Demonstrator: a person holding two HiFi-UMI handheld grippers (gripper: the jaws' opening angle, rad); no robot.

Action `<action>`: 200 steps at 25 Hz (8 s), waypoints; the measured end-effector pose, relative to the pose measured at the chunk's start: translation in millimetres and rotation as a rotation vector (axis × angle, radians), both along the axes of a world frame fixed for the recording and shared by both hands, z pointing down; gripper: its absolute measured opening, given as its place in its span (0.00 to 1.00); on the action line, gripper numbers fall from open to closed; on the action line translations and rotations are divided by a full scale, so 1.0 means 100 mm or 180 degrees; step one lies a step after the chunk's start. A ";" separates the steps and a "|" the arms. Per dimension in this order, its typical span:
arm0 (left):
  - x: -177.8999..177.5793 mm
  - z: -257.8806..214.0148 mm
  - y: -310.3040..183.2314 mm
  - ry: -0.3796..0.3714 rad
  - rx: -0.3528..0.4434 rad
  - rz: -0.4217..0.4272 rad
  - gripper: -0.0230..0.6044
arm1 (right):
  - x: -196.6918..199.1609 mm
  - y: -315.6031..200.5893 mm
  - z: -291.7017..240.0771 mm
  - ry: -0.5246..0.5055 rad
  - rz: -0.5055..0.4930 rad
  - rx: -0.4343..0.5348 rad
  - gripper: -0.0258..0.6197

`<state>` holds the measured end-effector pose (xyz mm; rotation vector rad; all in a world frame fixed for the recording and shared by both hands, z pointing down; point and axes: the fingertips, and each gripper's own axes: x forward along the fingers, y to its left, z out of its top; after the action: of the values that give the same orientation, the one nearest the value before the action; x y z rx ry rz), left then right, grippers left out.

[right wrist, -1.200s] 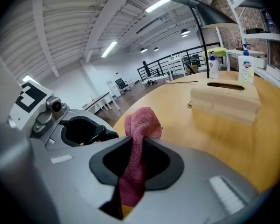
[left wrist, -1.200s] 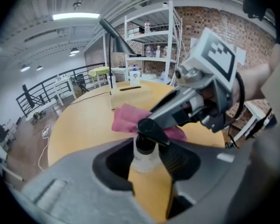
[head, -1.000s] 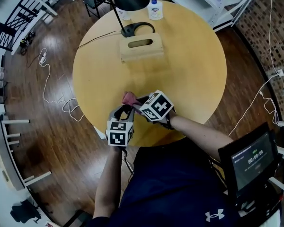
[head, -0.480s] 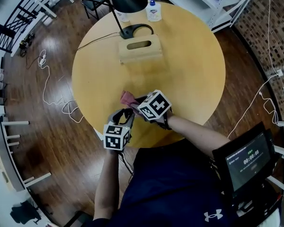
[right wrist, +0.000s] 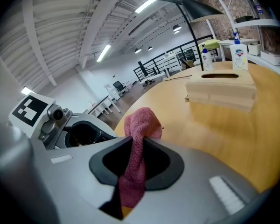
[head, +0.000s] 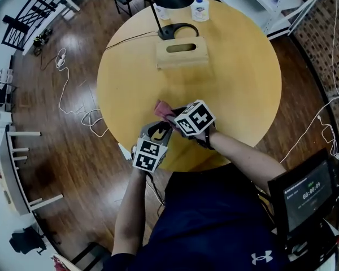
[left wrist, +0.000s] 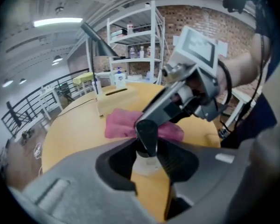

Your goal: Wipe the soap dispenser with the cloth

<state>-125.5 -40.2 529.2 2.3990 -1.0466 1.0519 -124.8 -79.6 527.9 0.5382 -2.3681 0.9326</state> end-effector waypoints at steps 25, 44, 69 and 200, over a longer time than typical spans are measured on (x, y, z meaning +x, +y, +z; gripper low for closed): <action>-0.23 0.01 0.17 0.0137 -0.0179 -0.0371 0.37 | 0.03 0.28 0.01 0.0053 -0.0186 -0.0010 0.15; -0.23 -0.04 0.31 0.0216 -0.0423 -0.0665 0.33 | -0.01 0.43 0.02 0.0049 -0.0182 -0.0063 0.15; -0.07 0.02 0.54 -0.0136 -0.0222 -0.0612 0.26 | 0.11 0.83 0.08 -0.0034 -0.0195 -0.0157 0.15; -0.24 -0.11 0.70 0.0334 -0.0238 -0.1027 0.26 | -0.05 0.63 0.01 -0.0577 0.0267 -0.0382 0.15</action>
<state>-149.9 29.6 517.8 2.1094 -1.2782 0.8278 -129.6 -16.3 529.1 0.5291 -2.4442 1.1983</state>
